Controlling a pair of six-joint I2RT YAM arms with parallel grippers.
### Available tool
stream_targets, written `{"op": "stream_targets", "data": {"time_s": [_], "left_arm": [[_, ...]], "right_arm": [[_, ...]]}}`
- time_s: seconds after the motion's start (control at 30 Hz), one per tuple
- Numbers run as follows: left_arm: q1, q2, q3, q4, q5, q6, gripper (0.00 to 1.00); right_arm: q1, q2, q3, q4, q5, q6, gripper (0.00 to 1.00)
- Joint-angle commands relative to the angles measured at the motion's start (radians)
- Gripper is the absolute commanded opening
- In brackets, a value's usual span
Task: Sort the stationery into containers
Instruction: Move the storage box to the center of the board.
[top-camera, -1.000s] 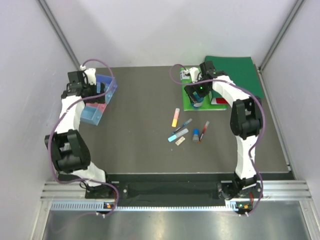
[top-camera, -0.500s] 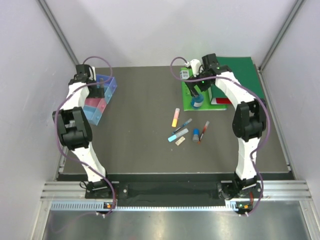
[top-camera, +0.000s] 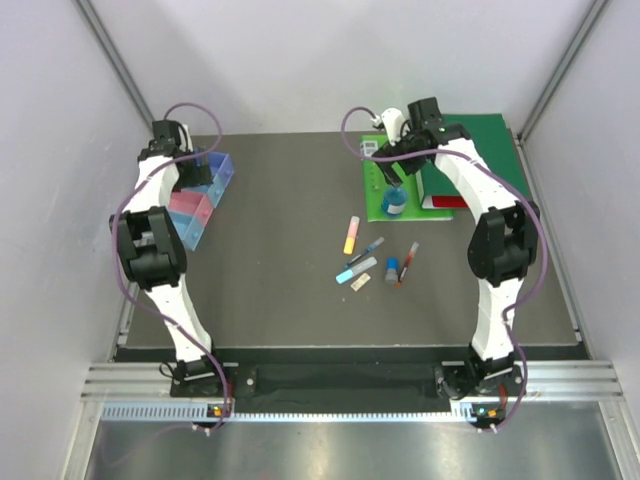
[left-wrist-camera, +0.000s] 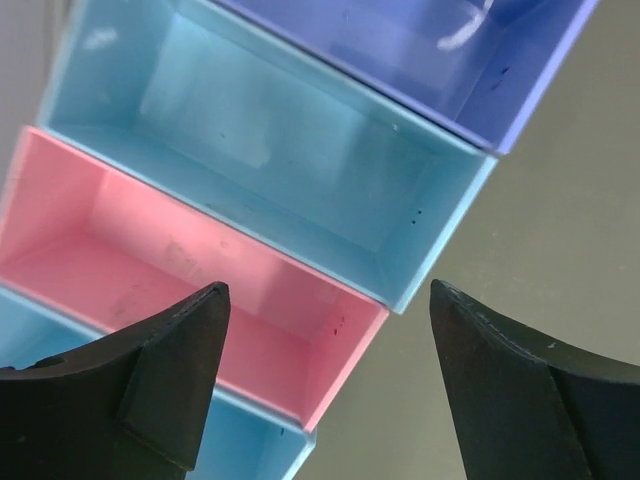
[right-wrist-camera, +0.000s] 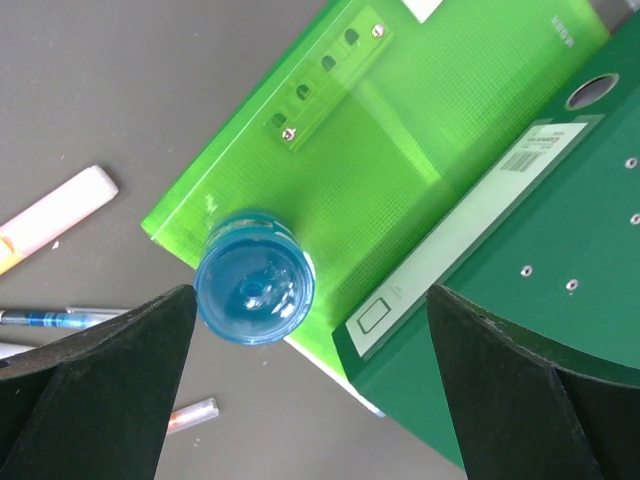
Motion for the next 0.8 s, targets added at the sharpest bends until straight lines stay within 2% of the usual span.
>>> {"op": "stream_targets", "data": {"time_s": [0.0, 0.57, 0.77], "left_arm": [[-0.001, 0.051, 0.058, -0.045, -0.005, -0.037, 0.84], [-0.003, 0.111, 0.041, -0.048, -0.080, -0.090, 0.79], [-0.014, 0.066, 0.034, -0.015, 0.076, -0.042, 0.75]], "right_arm": [[0.006, -0.077, 0.065, -0.009, 0.020, -0.039, 1.00], [0.012, -0.069, 0.112, -0.019, 0.048, -0.038, 1.00], [0.013, -0.064, 0.114, -0.028, 0.051, -0.032, 1.00]]}}
